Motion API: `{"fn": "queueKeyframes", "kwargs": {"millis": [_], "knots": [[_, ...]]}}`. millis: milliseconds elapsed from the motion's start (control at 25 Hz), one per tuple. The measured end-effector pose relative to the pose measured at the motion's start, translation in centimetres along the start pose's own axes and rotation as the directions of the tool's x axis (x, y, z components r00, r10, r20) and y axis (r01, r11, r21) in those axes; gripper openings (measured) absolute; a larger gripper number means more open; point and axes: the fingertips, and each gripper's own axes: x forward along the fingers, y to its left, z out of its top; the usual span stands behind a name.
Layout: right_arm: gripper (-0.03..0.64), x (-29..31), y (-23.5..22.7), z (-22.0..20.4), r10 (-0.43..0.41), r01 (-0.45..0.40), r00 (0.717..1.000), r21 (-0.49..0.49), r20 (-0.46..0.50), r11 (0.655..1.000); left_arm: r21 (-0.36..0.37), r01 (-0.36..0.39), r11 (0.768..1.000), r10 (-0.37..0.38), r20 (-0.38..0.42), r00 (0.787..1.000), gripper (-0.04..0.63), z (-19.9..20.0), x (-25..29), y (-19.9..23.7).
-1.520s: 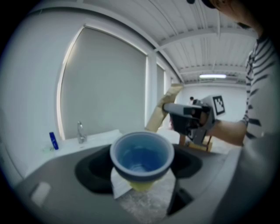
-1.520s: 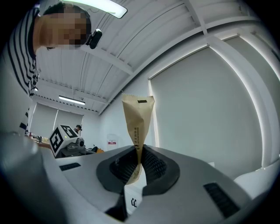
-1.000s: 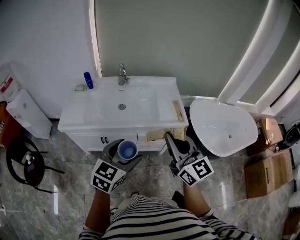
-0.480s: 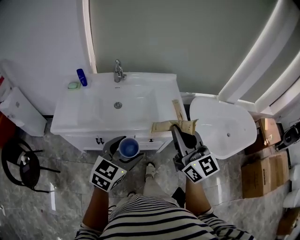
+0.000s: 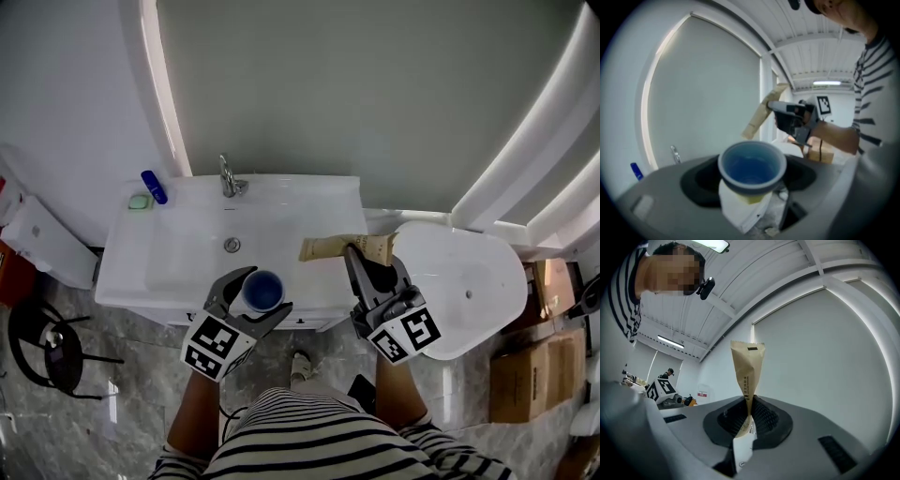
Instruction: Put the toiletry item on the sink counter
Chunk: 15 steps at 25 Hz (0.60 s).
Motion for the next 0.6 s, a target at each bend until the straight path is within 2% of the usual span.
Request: {"fn": "queueKeyframes", "kwargs": {"millis": [280, 600], "knots": [[0.026, 3.6, -5.4, 0.7, 0.051, -0.051, 0.999, -0.040, 0.011, 0.998, 0.035, -0.049, 0.998, 0.048, 0.012, 0.999, 0.376, 3.5, 5.9, 3.4], [0.026, 7.2, -8.4, 0.4, 0.071, -0.071, 0.997, -0.086, 0.005, 0.994, 0.059, -0.075, 0.995, 0.074, 0.024, 0.997, 0.376, 5.4, 9.9, 7.5]]}}
